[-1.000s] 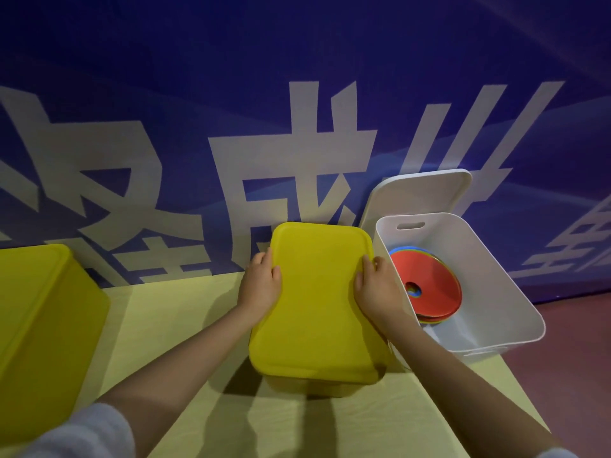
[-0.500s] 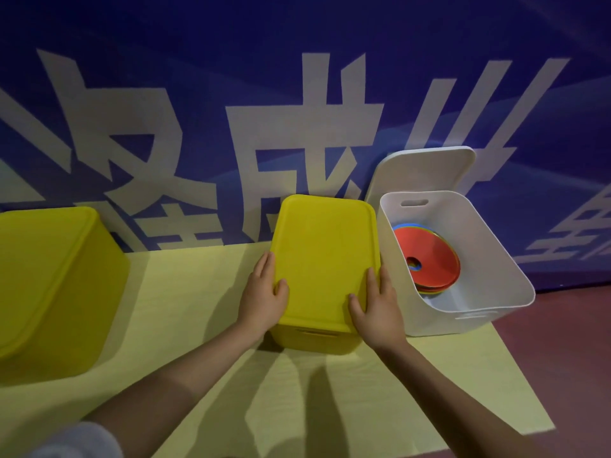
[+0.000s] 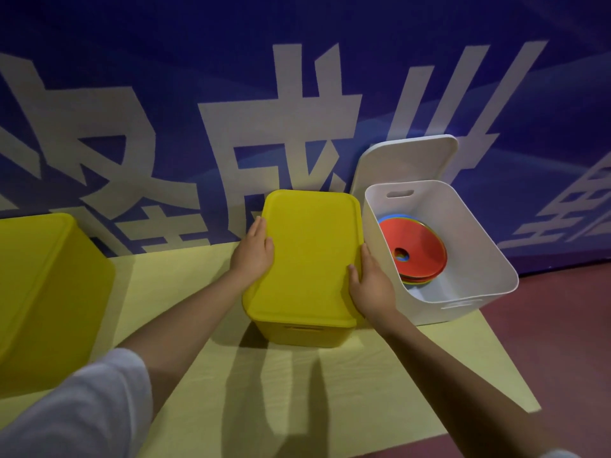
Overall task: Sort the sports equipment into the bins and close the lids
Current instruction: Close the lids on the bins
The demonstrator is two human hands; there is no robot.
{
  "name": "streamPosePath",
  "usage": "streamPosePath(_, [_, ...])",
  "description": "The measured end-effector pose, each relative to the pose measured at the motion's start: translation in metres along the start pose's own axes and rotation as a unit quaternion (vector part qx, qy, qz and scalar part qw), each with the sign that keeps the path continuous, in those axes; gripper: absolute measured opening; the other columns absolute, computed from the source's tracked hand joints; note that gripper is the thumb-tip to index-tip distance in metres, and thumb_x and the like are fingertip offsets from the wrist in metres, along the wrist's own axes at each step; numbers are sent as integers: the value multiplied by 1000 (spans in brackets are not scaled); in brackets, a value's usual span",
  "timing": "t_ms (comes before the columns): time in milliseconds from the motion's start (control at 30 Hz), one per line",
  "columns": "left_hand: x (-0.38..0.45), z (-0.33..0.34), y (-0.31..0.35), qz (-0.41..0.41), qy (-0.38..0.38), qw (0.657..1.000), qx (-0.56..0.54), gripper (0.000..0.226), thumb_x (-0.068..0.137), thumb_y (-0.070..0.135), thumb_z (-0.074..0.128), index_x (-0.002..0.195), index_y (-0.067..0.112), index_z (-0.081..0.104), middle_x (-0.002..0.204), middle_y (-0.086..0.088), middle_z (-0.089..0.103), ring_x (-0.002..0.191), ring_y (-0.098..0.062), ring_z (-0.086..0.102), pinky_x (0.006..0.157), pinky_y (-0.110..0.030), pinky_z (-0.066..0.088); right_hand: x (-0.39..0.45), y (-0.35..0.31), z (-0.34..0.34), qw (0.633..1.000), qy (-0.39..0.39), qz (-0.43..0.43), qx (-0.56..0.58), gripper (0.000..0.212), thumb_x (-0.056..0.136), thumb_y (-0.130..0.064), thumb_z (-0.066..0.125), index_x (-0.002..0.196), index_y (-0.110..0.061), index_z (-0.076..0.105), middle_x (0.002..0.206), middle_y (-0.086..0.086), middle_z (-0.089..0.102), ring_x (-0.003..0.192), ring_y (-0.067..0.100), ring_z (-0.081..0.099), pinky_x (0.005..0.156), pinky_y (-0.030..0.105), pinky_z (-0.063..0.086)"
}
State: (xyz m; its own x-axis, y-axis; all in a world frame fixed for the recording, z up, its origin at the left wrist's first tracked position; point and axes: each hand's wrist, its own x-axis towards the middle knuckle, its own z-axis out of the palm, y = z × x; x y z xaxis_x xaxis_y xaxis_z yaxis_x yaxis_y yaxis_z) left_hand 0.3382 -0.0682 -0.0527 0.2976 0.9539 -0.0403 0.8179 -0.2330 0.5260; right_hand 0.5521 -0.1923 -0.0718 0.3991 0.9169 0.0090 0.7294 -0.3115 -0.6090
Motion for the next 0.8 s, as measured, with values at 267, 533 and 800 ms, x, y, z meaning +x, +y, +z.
streamPosePath(267, [9,13,-11,-17,54,996,-69,52,104,29,30,152,17,16,159,5,14,133,-21,40,91,-25,37,18,1,7,999,13,-21,32,54,99,-26,42,150,-15,25,150,7,38,132,28,42,101,35,37])
streamPosePath(533, [-2,13,-15,-67,94,986,-120,52,103,26,33,152,17,16,160,5,13,137,-20,36,93,-24,34,37,-2,8,999,-30,-27,19,52,100,-26,40,149,-16,27,140,14,48,123,33,48,100,38,39])
streamPosePath(800, [-18,21,-8,-86,94,954,-272,50,102,21,38,150,21,24,157,3,24,142,-17,27,113,-36,30,38,2,-5,1000,9,6,1,42,100,-30,41,142,-28,42,127,14,61,114,35,55,95,38,42])
